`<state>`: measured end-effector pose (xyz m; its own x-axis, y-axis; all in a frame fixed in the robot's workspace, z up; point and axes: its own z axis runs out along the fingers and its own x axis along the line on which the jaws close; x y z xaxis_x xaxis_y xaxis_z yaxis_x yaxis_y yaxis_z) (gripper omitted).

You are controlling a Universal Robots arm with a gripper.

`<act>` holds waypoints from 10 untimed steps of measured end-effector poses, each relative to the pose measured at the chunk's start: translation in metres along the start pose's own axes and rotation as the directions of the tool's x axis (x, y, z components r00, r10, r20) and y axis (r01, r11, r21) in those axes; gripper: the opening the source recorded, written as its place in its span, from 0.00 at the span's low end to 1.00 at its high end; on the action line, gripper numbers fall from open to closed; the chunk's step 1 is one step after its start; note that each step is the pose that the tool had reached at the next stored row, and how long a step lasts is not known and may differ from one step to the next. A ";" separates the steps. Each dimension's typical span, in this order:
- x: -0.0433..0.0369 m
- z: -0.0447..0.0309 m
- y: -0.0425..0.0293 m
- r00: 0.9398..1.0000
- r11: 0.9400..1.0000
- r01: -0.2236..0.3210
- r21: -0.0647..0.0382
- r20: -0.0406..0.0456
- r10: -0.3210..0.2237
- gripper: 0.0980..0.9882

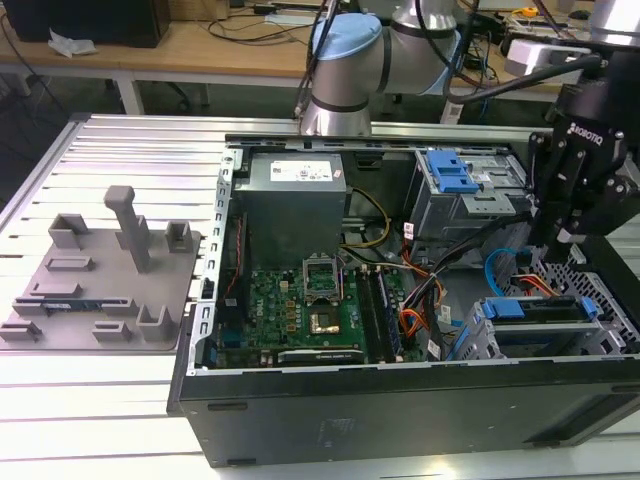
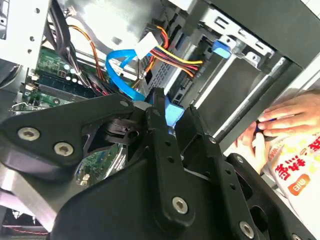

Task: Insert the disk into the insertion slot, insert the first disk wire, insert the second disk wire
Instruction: 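Insert the second disk wire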

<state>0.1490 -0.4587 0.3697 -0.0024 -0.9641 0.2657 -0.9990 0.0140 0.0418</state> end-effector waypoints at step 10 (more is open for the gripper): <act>-0.0099 0.0038 0.0138 1.000 0.998 0.001 0.068 -0.023 0.001 0.30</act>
<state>0.1350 -0.4500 0.3639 -0.0023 -0.9577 0.2876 -0.9997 -0.0047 -0.0236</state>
